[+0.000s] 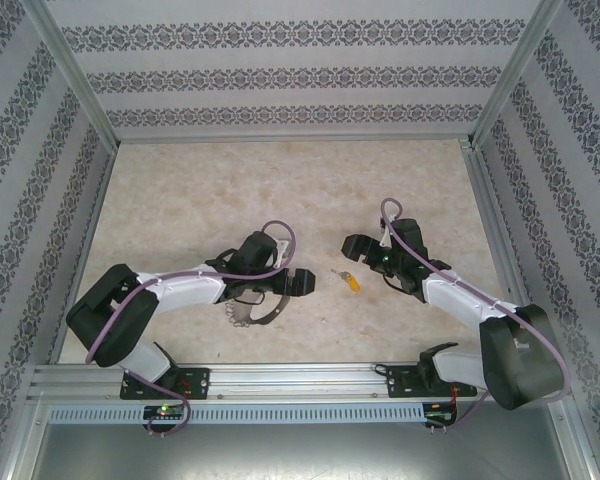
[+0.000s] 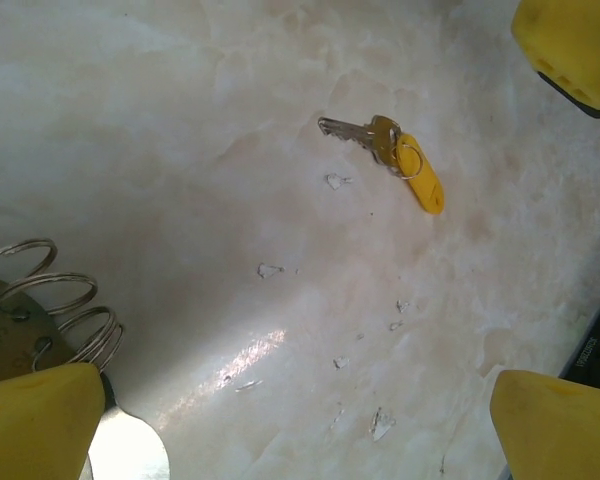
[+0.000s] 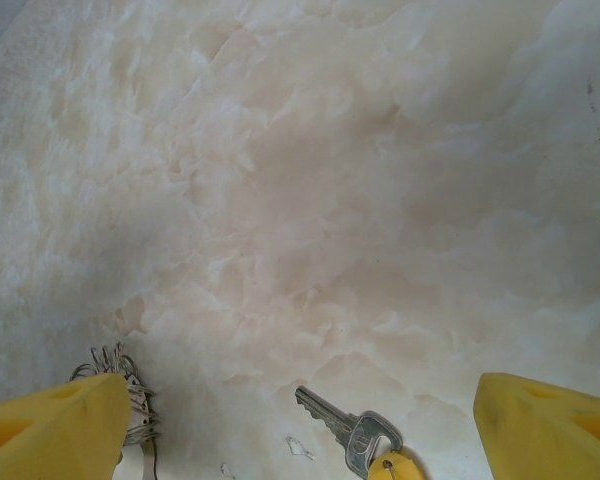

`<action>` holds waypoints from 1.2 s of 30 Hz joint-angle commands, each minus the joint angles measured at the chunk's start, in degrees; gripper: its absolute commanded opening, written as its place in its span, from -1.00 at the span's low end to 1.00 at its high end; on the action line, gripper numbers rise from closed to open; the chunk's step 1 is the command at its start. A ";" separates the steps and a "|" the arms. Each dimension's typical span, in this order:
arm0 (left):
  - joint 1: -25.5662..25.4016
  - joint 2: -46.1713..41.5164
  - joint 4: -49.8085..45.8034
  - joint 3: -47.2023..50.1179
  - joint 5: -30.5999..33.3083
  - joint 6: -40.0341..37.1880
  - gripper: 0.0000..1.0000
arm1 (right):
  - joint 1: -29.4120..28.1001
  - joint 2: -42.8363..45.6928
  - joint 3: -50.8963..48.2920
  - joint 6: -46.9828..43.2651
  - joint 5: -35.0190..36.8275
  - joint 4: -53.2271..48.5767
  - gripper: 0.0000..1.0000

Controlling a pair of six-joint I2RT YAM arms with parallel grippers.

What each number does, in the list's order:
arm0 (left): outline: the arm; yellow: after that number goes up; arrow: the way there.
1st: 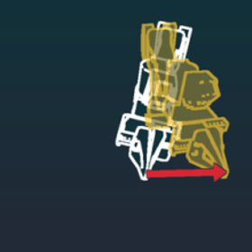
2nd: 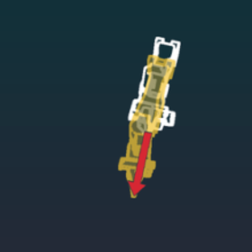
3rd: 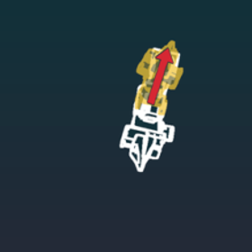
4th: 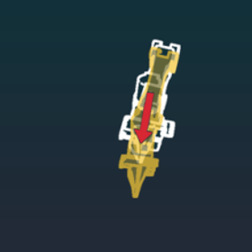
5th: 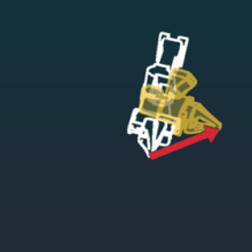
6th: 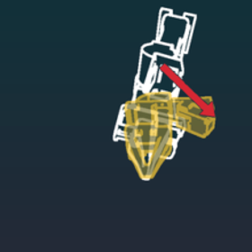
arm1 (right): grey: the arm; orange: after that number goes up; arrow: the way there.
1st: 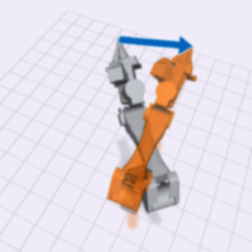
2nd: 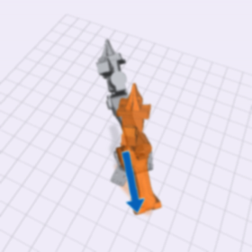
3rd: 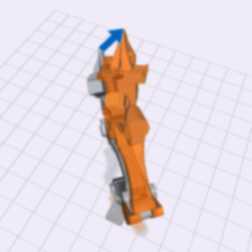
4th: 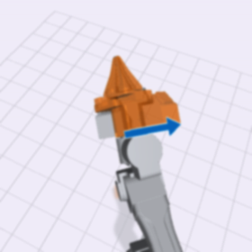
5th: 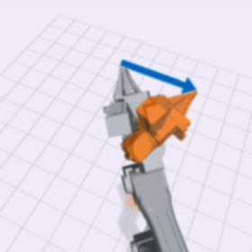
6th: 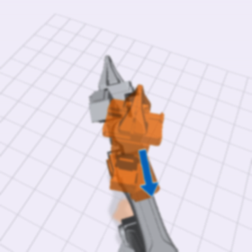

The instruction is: Put the keys on the keyring

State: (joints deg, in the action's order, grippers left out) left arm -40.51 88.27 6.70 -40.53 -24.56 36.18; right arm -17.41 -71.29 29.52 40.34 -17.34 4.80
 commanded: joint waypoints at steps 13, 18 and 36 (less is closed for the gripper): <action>-0.62 -6.25 -3.94 -3.47 5.41 -6.09 1.00 | -0.18 2.86 -0.78 -1.18 0.81 -2.02 0.77; -0.62 -8.83 -8.11 -0.65 6.83 -9.50 0.99 | -0.26 2.82 -0.87 -1.84 0.84 -2.51 0.75; -0.87 0.38 -4.66 0.66 3.15 -11.40 0.10 | -2.37 1.32 -0.16 -1.49 2.53 -2.33 0.74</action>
State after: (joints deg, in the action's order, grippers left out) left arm -40.51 87.42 -0.03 -38.92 -20.21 25.82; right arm -19.05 -69.71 29.36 39.18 -16.16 2.96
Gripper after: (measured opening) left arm 0.556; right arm 0.867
